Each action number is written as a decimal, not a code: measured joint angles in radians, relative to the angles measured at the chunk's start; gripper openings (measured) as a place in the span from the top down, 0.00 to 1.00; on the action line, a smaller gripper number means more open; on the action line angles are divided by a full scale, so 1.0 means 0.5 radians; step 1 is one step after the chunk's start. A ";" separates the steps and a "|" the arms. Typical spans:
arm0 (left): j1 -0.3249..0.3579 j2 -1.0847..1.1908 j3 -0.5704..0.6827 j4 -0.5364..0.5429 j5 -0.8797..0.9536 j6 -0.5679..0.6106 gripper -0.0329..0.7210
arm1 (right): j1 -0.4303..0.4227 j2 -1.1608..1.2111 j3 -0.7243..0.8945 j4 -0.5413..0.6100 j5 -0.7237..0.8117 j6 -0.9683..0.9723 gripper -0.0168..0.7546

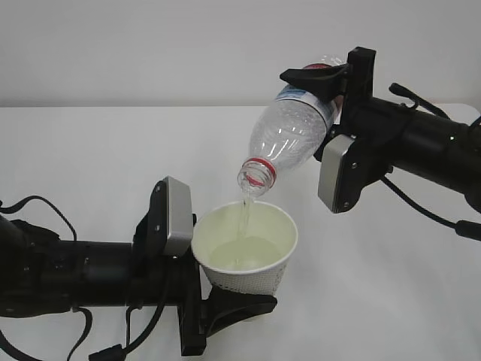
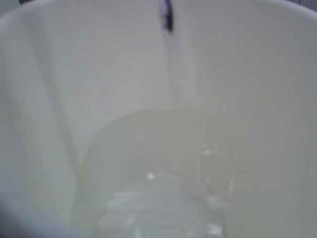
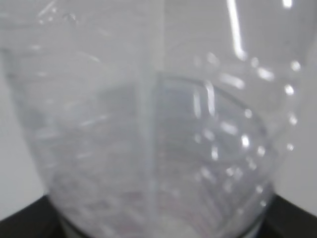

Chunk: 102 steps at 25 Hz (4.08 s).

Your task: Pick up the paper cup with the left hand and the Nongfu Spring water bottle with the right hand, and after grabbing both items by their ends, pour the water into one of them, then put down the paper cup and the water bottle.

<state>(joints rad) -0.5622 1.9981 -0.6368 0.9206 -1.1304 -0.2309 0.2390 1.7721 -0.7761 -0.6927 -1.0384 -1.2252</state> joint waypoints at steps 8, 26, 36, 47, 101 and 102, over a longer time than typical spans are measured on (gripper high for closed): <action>0.000 0.000 0.000 0.049 0.000 0.000 0.28 | 0.000 0.000 0.000 0.000 -0.052 -0.001 0.34; 0.000 0.000 0.000 0.053 0.011 0.000 0.28 | 0.000 0.000 -0.003 0.000 -0.054 -0.031 0.34; 0.000 0.000 0.000 0.053 0.019 0.000 0.28 | 0.000 0.000 -0.003 0.000 -0.054 -0.034 0.34; 0.000 0.000 0.000 0.053 0.023 0.000 0.28 | 0.000 0.000 -0.003 0.000 -0.057 -0.034 0.34; 0.000 0.009 0.000 -0.022 0.032 0.000 0.28 | 0.000 0.000 0.003 0.003 -0.068 0.169 0.35; 0.000 0.009 0.000 -0.022 0.032 0.000 0.28 | 0.000 0.000 0.003 0.003 -0.068 0.174 0.35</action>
<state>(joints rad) -0.5622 2.0027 -0.6368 0.9095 -1.1143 -0.2309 0.2390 1.7721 -0.7744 -0.6913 -1.0726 -1.1381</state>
